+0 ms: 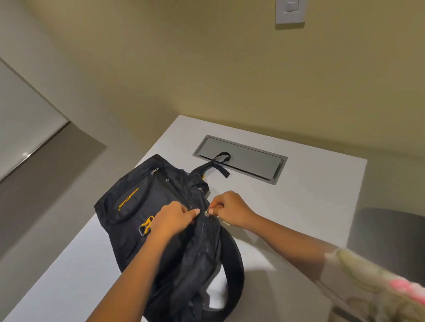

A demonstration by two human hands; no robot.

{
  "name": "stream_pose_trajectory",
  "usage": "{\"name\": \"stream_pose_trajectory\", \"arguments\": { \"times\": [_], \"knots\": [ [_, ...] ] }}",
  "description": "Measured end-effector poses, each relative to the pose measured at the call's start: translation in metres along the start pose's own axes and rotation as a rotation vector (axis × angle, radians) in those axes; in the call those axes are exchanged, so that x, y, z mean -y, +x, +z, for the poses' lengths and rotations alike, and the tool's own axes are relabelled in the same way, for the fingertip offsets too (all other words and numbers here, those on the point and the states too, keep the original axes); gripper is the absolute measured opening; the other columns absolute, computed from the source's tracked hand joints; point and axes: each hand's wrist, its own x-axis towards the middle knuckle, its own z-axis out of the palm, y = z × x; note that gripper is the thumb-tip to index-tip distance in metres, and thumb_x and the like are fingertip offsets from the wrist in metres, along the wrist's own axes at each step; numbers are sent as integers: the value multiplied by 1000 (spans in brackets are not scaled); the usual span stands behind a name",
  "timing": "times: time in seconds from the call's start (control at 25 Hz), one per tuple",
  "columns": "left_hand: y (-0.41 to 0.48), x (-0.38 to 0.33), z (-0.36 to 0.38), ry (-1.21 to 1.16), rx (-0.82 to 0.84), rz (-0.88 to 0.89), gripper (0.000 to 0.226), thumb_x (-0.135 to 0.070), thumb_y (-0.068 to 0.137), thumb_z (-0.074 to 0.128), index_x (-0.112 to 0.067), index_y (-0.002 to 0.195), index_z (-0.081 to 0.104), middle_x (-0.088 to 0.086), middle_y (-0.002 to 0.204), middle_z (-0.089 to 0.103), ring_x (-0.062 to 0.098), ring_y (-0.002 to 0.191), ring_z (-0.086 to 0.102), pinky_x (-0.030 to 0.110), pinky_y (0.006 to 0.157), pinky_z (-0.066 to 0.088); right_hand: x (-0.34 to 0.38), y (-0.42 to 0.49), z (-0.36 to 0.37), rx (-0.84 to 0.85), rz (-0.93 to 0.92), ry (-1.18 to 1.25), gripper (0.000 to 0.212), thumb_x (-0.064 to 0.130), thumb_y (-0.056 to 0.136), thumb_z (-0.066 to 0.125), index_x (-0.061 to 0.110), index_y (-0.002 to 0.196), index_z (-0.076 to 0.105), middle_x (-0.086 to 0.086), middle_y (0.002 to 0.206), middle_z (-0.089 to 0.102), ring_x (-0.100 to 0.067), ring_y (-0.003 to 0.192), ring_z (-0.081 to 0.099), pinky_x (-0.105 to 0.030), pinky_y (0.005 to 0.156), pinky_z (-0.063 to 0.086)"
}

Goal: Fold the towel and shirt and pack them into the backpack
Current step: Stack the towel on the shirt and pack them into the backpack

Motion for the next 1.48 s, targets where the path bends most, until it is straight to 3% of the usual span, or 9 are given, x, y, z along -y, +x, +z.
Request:
{"name": "stream_pose_trajectory", "arguments": {
  "times": [0.12,0.24,0.44,0.64,0.76,0.88,1.08,1.24,1.48],
  "knots": [
    [-18,-13,9,-347,208,-136,49,-46,95,51,-8,74,74,-1,64,70,15,50,52,26,53,46,8,-23,12,-34,18,37,14,17,88,69,10,97,77,-7,96,74,-17,84,65,-27,80,51],
    [-27,-11,17,-536,357,-272,32,-36,97,52,-10,86,67,1,69,70,11,47,49,24,54,40,14,-48,25,-50,36,78,16,18,87,70,10,99,76,-8,98,74,-19,89,66,-23,78,46],
    [-48,-1,30,-722,270,-373,14,-18,89,60,-10,89,71,1,71,71,9,52,58,22,57,43,21,-61,19,97,172,157,19,16,85,68,13,102,78,-4,106,73,-16,97,64,-27,87,52],
    [-63,-4,47,-642,56,-364,26,-30,87,62,-12,72,74,-4,64,73,13,61,70,26,61,55,35,-29,26,-1,356,37,28,29,83,73,8,71,60,-5,78,62,-21,81,63,-32,80,51],
    [-71,-2,51,-602,13,-363,26,-30,86,61,-13,73,75,-5,65,73,12,63,71,24,57,54,37,-19,42,7,431,-27,37,35,80,76,8,99,59,-9,104,64,-28,101,62,-38,91,52],
    [-75,5,45,-753,112,-388,19,-23,88,62,-10,82,73,-1,75,76,10,60,67,23,55,49,41,-8,47,108,506,-52,48,29,81,76,3,117,57,-14,121,60,-31,110,59,-40,97,48],
    [-89,26,32,-780,183,-390,15,-18,92,60,-8,89,71,1,77,73,9,61,64,21,54,44,40,-3,46,54,492,68,45,12,80,74,-2,118,54,-16,118,60,-34,110,58,-43,97,49],
    [-105,60,33,-644,159,-372,20,-25,89,65,-9,84,76,0,75,75,10,64,67,23,56,51,32,-2,41,66,467,97,26,7,84,70,2,100,51,-15,108,57,-33,106,57,-41,94,47],
    [-149,129,41,-423,-33,-467,23,-36,80,68,-17,73,79,-1,69,74,14,63,65,29,74,56,23,-7,36,45,494,-24,45,16,84,73,-4,120,54,-22,122,59,-38,110,57,-43,90,47]
  ]
}}
